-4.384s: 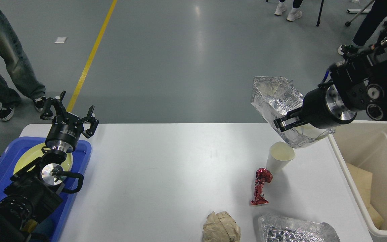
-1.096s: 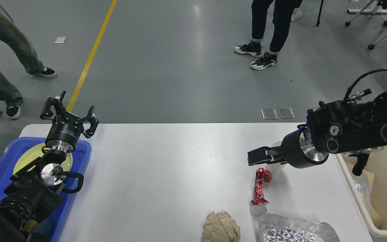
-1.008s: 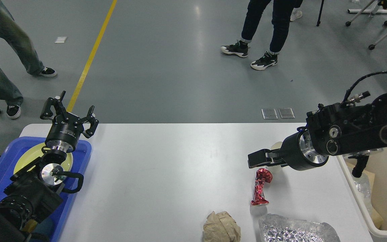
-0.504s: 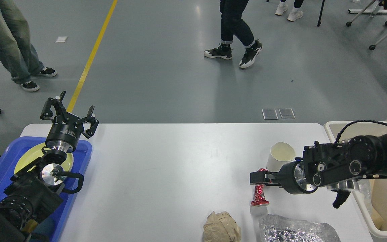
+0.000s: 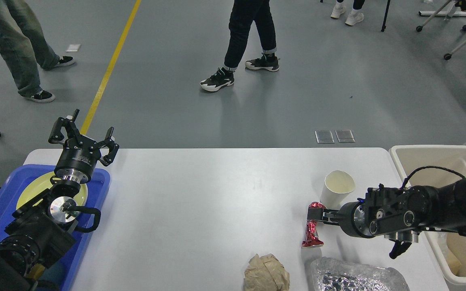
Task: Tidy desktop
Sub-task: 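Close the right gripper around the red can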
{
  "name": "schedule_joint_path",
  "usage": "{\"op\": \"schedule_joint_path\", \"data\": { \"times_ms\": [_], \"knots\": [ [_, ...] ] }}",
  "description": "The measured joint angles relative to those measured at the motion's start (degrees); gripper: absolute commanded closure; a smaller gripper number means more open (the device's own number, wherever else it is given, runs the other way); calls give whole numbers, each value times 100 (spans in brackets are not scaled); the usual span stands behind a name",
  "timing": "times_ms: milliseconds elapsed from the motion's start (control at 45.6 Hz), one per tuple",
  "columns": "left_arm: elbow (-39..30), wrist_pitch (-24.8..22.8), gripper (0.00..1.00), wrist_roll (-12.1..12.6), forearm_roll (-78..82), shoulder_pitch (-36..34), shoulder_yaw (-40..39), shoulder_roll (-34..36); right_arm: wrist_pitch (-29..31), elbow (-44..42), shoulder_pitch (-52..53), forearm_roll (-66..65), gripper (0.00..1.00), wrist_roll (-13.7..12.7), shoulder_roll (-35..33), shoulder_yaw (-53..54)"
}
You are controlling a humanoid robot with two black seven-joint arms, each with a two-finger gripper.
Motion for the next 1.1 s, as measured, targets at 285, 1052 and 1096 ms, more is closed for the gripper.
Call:
{"op": "schedule_joint_path", "data": {
  "times_ms": [285, 1052, 1096],
  "knots": [
    [0, 0, 4, 2, 0, -2, 0, 0, -1, -695, -511, 0, 42, -8, 173, 108],
    [0, 0, 4, 2, 0, -2, 0, -1, -8, -562, -581, -308, 100, 18, 162, 99],
    [0, 0, 4, 1, 0, -2, 0, -1, -5, -526, -543, -310, 100, 18, 130, 95]
  ]
}}
